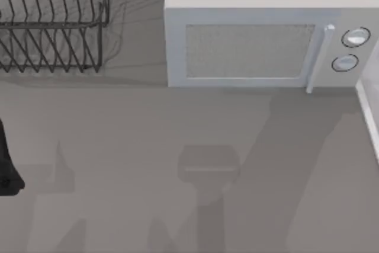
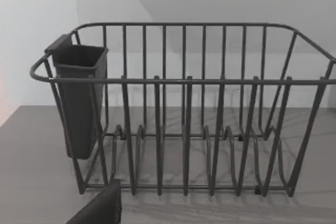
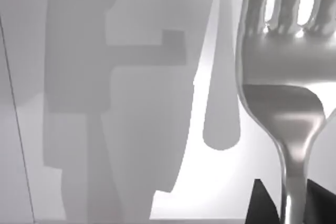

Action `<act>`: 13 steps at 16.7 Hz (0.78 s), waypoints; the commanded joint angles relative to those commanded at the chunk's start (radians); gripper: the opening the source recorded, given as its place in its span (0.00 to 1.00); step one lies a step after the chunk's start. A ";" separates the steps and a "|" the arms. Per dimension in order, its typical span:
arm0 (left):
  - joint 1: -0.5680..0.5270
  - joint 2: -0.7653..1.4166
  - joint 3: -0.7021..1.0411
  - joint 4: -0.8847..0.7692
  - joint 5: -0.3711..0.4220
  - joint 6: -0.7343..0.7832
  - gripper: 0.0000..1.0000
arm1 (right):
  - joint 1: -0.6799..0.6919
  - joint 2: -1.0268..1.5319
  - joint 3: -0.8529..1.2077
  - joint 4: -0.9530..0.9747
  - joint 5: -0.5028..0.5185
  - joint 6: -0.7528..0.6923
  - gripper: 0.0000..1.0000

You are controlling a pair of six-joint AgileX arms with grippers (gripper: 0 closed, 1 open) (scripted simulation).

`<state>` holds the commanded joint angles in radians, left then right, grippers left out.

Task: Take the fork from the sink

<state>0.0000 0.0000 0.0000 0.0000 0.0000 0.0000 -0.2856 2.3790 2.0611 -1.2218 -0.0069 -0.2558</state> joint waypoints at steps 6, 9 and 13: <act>0.000 0.000 0.000 0.000 0.000 0.000 1.00 | 0.002 -0.025 0.032 -0.045 -0.001 0.001 0.00; 0.000 0.000 0.000 0.000 0.000 0.000 1.00 | 0.027 -0.060 0.031 -0.051 0.004 0.035 0.00; 0.000 0.000 0.000 0.000 0.000 0.000 1.00 | 0.153 -0.233 0.018 -0.076 0.024 0.213 0.00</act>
<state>0.0000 0.0000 0.0000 0.0000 0.0000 0.0000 -0.1323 2.1464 2.0790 -1.2976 0.0174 -0.0432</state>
